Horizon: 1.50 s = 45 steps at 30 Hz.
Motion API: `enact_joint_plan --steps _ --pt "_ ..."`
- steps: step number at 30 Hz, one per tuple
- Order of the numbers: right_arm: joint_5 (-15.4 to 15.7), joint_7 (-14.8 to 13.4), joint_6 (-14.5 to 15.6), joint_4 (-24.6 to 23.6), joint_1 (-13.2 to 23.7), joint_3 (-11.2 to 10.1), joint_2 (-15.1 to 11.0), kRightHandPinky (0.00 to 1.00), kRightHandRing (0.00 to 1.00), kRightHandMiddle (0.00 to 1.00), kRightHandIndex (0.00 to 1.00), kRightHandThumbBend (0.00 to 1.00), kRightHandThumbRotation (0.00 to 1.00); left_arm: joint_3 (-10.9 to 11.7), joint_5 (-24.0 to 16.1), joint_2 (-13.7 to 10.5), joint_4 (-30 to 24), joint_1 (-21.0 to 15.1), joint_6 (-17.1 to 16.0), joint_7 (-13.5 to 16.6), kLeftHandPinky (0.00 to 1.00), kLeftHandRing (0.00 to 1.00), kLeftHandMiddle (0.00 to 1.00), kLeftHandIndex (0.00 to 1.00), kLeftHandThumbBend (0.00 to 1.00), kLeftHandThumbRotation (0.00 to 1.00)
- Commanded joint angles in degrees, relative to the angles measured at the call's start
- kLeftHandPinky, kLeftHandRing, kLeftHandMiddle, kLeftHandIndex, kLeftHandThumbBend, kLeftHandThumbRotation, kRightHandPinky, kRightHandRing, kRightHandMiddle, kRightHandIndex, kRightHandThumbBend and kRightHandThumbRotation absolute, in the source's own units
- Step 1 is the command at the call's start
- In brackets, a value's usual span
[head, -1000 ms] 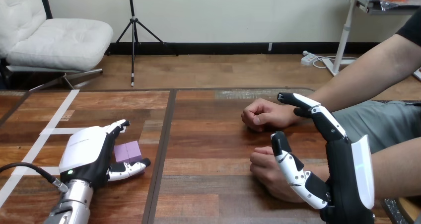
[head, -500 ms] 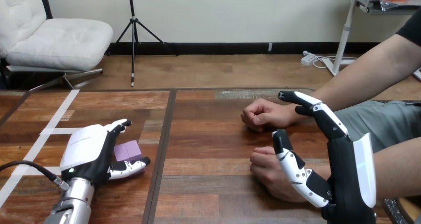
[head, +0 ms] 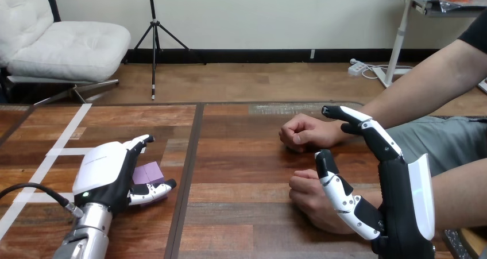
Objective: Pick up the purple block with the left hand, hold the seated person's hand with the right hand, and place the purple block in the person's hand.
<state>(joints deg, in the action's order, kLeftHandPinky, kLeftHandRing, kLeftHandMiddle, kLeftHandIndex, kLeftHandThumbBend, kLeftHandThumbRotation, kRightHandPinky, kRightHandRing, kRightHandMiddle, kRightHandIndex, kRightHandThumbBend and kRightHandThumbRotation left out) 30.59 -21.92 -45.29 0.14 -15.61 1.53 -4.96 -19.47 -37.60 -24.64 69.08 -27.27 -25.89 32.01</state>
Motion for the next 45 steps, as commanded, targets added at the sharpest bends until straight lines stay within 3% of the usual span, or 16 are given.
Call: enact_joint_plan --steps 1,12,18,24,35,45 --pt "0.3 0.24 -0.19 -2.72 1.22 -0.42 -0.86 0.72 0.78 0.75 0.73 0.39 0.52 -0.27 0.4 -0.08 0.02 -4.27 -0.62 0.55 0.76 0.82 0.85 0.86 0.67 0.42" --pt "-0.19 0.72 0.19 -2.94 0.93 -0.32 -0.88 0.72 0.79 0.75 0.73 0.39 0.52 -0.35 0.23 0.02 -0.02 -4.08 -0.75 1.49 0.75 0.81 0.84 0.85 0.67 0.43" --pt "-0.46 1.01 0.43 -3.19 0.74 -0.32 -0.71 0.72 0.78 0.75 0.73 0.4 0.52 -0.12 0.34 0.22 0.01 -3.88 -1.02 2.79 0.73 0.79 0.82 0.83 0.66 0.39" --pt "-0.28 1.1 0.46 -3.33 0.72 -0.47 -0.58 0.72 0.78 0.75 0.72 0.4 0.52 0.49 1.04 0.56 0.06 -3.62 -1.73 4.16 0.68 0.74 0.77 0.8 0.64 0.3" --pt "0.01 1.27 0.62 -3.65 0.66 -0.56 -0.71 0.72 0.78 0.75 0.72 0.4 0.52 1.25 2.95 1.0 0.34 -3.41 -2.67 4.79 0.47 0.52 0.56 0.67 0.58 0.06" --pt "0.19 1.12 0.52 -3.75 0.68 -0.59 -0.61 0.72 0.78 0.74 0.72 0.4 0.52 0.94 3.66 0.84 0.5 -3.31 -2.58 3.94 0.44 0.47 0.52 0.62 0.57 0.0"
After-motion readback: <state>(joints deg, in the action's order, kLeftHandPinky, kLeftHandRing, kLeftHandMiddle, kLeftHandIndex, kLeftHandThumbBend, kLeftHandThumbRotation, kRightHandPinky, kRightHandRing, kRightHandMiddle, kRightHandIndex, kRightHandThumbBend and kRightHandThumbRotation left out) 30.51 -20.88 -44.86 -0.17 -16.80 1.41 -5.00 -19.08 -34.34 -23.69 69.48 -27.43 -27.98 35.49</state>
